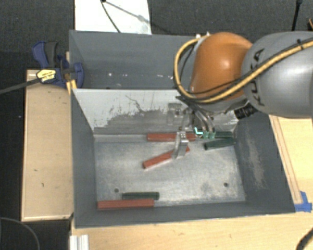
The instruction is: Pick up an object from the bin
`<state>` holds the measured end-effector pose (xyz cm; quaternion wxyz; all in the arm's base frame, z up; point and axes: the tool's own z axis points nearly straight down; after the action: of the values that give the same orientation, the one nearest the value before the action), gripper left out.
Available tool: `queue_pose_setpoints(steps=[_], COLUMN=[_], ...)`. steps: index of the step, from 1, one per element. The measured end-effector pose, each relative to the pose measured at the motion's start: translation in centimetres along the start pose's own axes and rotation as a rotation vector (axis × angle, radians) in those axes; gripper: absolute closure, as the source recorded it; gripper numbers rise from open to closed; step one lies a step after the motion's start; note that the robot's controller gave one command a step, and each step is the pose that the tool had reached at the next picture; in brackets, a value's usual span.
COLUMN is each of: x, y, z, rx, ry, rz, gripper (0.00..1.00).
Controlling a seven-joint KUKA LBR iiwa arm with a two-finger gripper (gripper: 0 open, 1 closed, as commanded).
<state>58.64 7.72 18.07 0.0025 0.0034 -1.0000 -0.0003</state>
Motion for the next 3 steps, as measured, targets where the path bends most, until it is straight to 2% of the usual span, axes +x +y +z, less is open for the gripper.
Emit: queue_pose_setpoints(steps=[1, 2, 3], x=[-0.15, -0.45, -0.22], y=[-1.2, -1.05, -1.14], z=[11.38, 10.81, 11.04], rx=[0.001, -0.002, 0.0], ry=[-0.003, -0.012, -0.004], rz=[-0.087, -0.084, -0.082], gripper=[0.0, 1.0, 0.0])
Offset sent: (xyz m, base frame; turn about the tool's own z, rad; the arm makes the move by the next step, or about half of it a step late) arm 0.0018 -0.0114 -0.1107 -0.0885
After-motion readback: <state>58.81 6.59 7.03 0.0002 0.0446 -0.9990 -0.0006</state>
